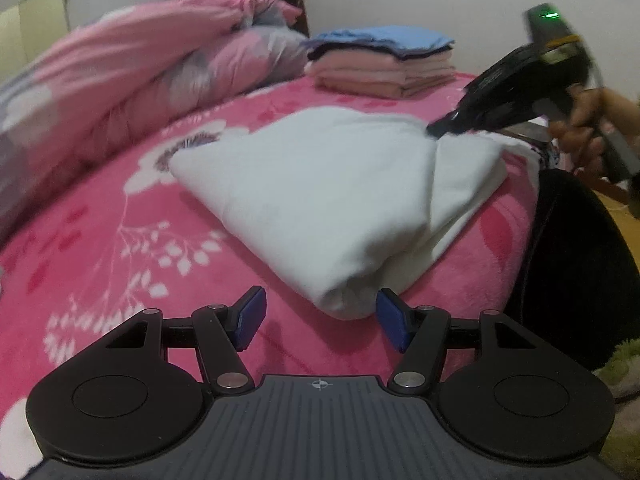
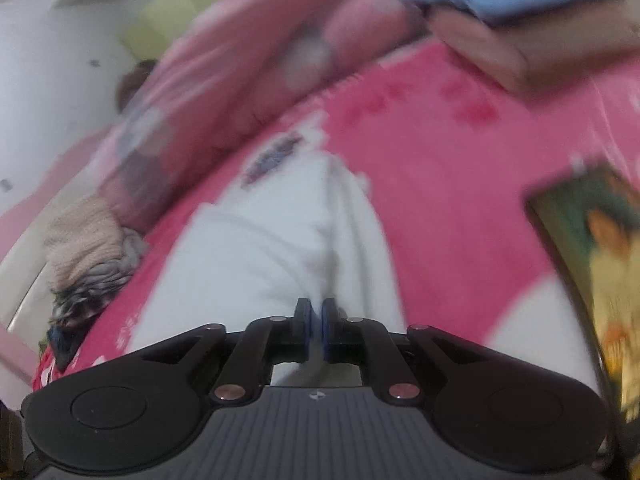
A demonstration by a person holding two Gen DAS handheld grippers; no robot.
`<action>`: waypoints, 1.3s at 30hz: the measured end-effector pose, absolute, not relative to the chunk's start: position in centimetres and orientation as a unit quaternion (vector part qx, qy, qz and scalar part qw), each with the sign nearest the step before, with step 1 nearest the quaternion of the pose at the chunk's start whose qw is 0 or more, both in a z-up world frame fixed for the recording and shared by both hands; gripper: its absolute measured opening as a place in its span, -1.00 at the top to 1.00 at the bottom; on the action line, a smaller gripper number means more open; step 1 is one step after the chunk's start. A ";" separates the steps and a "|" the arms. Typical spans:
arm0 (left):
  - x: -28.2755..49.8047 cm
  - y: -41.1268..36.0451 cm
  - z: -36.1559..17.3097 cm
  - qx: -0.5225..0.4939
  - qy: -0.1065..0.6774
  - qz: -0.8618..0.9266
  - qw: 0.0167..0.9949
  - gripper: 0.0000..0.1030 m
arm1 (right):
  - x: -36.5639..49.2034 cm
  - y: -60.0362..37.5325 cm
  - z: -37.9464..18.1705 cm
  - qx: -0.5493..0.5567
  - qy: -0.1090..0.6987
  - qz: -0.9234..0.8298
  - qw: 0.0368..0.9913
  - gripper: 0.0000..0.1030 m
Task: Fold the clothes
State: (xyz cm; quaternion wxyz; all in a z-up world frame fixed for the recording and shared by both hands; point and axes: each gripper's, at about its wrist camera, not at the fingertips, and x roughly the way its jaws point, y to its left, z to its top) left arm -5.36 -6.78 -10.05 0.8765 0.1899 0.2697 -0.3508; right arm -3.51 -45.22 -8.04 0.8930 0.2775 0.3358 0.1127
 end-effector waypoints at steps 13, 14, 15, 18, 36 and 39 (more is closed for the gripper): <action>-4.9 -6.3 -10.1 0.174 0.289 -0.349 0.874 -0.19 | -11.2 -42.4 -5.0 0.158 0.284 0.132 0.936 0.25; -5.0 -6.3 -10.2 0.176 0.289 -0.349 0.874 -0.19 | -11.2 -41.6 -5.1 0.131 0.287 0.133 0.940 0.24; -5.0 -6.3 -10.2 0.176 0.289 -0.349 0.874 -0.19 | -11.2 -40.9 -5.3 0.108 0.291 0.131 0.942 0.24; -5.1 -6.2 -10.2 0.176 0.289 -0.348 0.874 -0.19 | -11.2 -39.5 -5.8 0.068 0.290 0.137 0.945 0.29; -5.4 -5.3 -10.3 0.155 0.274 -0.352 0.881 -0.19 | -10.6 -45.3 -7.0 0.297 0.323 0.108 0.892 0.15; -5.5 -5.2 -10.5 0.147 0.271 -0.357 0.882 -0.19 | -9.7 -44.0 -7.0 0.263 0.353 0.107 0.891 0.14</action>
